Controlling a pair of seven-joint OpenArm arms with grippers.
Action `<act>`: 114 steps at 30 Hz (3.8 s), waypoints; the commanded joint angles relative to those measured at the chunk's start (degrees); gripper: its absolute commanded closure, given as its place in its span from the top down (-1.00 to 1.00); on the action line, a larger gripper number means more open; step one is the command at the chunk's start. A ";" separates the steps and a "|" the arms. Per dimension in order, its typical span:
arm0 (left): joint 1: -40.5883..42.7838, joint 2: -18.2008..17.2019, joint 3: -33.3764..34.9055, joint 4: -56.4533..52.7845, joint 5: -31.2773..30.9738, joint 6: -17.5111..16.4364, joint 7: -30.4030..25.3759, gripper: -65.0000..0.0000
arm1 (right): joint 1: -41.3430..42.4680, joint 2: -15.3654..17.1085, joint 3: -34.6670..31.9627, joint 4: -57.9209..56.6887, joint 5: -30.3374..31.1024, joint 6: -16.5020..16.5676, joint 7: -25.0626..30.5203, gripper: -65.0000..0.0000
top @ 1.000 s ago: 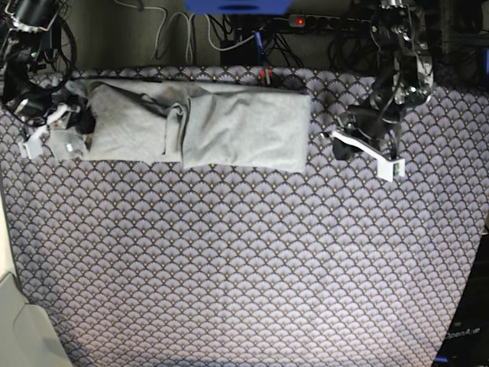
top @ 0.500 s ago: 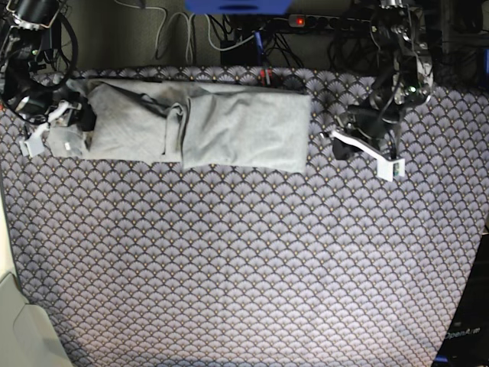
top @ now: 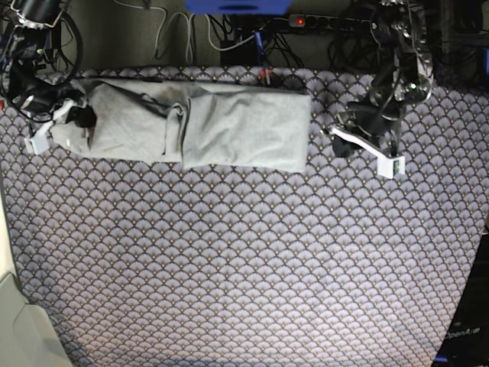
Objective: Fold the T-shirt properly
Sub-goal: 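Fold the held end over onto the bundle with the right gripper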
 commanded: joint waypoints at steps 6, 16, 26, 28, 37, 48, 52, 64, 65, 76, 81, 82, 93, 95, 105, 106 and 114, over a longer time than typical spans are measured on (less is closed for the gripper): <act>-0.03 -0.31 -0.19 2.42 -0.59 -0.52 -0.53 -0.99 | 0.14 0.23 3.37 9.21 0.49 -0.25 -2.91 -1.00; 3.31 -1.46 -2.83 7.08 -0.59 -0.52 -0.44 -0.99 | -1.36 -2.32 5.48 21.78 12.45 -0.25 -12.49 -1.00; 6.65 -4.88 -18.13 7.25 -8.85 -0.52 -0.44 -0.99 | -4.08 -12.16 3.37 32.68 12.45 -0.25 -13.33 -1.00; 7.36 -6.03 -20.32 7.25 -11.22 -0.52 -0.44 -0.99 | -3.82 -13.39 2.13 33.38 12.45 -0.25 -13.33 -1.00; 9.82 -7.35 -25.33 7.16 -12.28 -0.52 -0.44 -0.99 | -3.29 -19.99 -6.66 33.47 12.54 -0.25 -13.33 -1.00; 10.08 -7.35 -25.86 4.88 -12.10 -0.61 -0.44 -0.99 | 1.28 -24.56 -15.18 33.12 12.45 -0.25 -13.33 -1.00; 10.17 -7.43 -25.86 4.79 -12.02 -0.61 -0.44 -0.99 | 1.55 -24.56 -20.37 32.94 12.45 -0.25 -9.24 -1.00; 10.43 -7.43 -25.86 4.97 -12.10 -0.61 -0.44 -0.99 | 4.18 -22.97 -28.55 20.46 12.27 -0.25 -2.38 -1.00; 10.43 -7.43 -25.86 4.97 -12.10 -0.61 -0.44 -0.99 | 4.45 -22.97 -28.55 20.11 12.27 -0.25 -2.38 -1.00; 10.08 -7.43 -25.86 4.97 -12.10 -0.61 -0.44 -0.99 | 4.71 -21.83 -31.80 19.67 12.27 -0.25 -2.47 -1.00; 10.17 -7.35 -25.86 4.97 -12.10 -0.61 -0.44 -0.99 | 4.80 -20.86 -34.88 19.67 12.27 -0.25 -2.38 -0.67; 10.26 -7.35 -25.86 4.97 -12.10 -0.61 -0.44 -0.99 | 4.80 -20.86 -34.79 19.67 12.27 -0.25 -2.38 -0.55; 10.34 -7.08 -25.86 4.97 -12.19 -0.61 -0.44 -0.99 | 6.20 -20.86 -34.52 19.67 12.27 -0.25 -2.29 0.01; 10.34 -7.08 -25.86 4.97 -12.19 -0.61 -0.44 -0.99 | 7.08 -20.43 -34.52 19.67 12.27 -0.25 -2.29 0.01; 11.93 -7.43 -25.86 4.88 -11.84 -0.61 -0.35 -0.99 | 7.26 -15.68 -34.88 19.76 12.27 -0.25 -2.64 0.01; 11.93 -7.43 -25.86 4.88 -11.75 -0.61 -0.35 -0.99 | 7.08 -15.15 -34.88 19.84 12.36 -0.25 -2.82 0.01; 12.28 -7.35 -25.86 4.88 -11.93 -0.61 -0.35 -0.99 | 4.97 -16.56 -34.79 19.67 12.36 -0.25 -4.14 0.01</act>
